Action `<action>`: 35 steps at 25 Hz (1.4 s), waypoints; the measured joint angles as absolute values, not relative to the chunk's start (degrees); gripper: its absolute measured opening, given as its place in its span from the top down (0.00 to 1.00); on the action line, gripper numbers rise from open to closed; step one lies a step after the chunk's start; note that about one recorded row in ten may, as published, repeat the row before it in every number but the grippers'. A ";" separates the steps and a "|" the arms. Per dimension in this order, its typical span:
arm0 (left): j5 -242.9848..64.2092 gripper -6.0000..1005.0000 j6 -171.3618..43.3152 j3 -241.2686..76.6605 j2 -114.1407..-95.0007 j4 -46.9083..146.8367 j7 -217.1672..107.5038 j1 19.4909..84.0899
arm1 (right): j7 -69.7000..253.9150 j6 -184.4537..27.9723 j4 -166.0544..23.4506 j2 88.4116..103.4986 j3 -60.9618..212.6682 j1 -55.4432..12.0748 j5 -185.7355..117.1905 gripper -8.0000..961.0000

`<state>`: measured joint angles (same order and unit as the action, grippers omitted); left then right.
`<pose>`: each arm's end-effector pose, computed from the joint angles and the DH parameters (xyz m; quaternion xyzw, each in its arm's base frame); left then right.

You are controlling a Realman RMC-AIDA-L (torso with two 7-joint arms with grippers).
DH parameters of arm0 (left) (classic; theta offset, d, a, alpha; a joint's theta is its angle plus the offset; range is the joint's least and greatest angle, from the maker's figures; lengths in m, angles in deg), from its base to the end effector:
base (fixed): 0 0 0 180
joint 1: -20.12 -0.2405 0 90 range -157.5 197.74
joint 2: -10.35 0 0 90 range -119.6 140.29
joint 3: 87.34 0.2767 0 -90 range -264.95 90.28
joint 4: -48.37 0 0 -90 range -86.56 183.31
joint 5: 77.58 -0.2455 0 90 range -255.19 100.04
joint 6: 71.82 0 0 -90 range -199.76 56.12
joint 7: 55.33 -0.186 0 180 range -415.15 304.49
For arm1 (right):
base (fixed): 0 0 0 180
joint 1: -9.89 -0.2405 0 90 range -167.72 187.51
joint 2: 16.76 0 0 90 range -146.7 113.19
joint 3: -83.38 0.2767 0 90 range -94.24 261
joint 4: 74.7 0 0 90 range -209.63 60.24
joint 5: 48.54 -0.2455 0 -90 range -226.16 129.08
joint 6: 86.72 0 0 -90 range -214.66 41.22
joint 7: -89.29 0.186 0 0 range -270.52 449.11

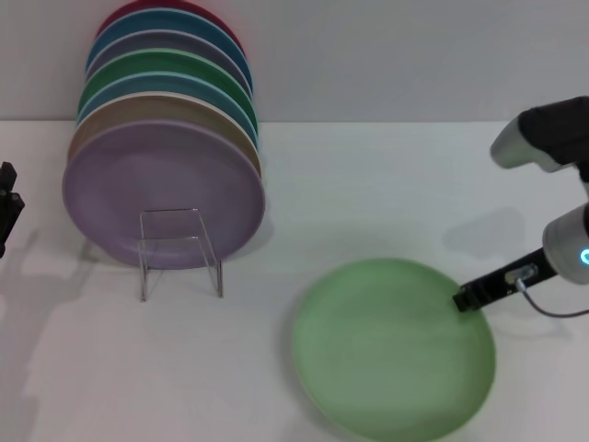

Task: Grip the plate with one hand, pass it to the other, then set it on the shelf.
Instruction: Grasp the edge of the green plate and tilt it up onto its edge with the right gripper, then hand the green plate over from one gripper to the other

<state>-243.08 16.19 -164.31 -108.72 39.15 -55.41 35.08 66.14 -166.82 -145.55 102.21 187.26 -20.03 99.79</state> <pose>-0.3600 0.3269 -0.0041 -0.6744 -0.0632 -0.3183 0.6633 0.2589 0.4119 -0.0464 -0.8445 0.4731 -0.1221 0.2195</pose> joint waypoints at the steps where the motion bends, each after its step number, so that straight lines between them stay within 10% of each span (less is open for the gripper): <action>1: -243.05 0.20 16.28 -163.79 -108.73 38.77 -55.41 34.97 | 65.55 -166.65 -148.99 102.26 187.25 -18.14 98.36 0.96; 14: -243.19 0.21 7.63 -154.55 -106.08 15.90 -52.97 28.35 | 52.15 -156.49 -164.34 102.40 187.98 -0.70 79.80 0.97; 22: -243.13 0.21 -44.56 -143.78 -89.83 -35.35 -48.91 23.57 | 23.58 -146.24 -161.03 102.88 189.53 10.99 58.75 0.97; 26: -243.16 0.21 -63.03 -143.37 -85.53 -48.76 -45.16 26.81 | 8.75 -144.81 -154.16 102.88 192.05 11.98 48.29 0.97; 32: -242.36 0.21 -86.96 -143.69 -86.54 -61.28 -47.07 31.88 | -3.23 -144.85 -147.71 102.68 195.14 10.53 41.24 0.97; 35: -238.05 0.21 -101.19 -145.04 -91.52 -65.14 -55.62 35.18 | -7.64 -144.80 -146.22 102.66 195.66 9.92 39.21 0.97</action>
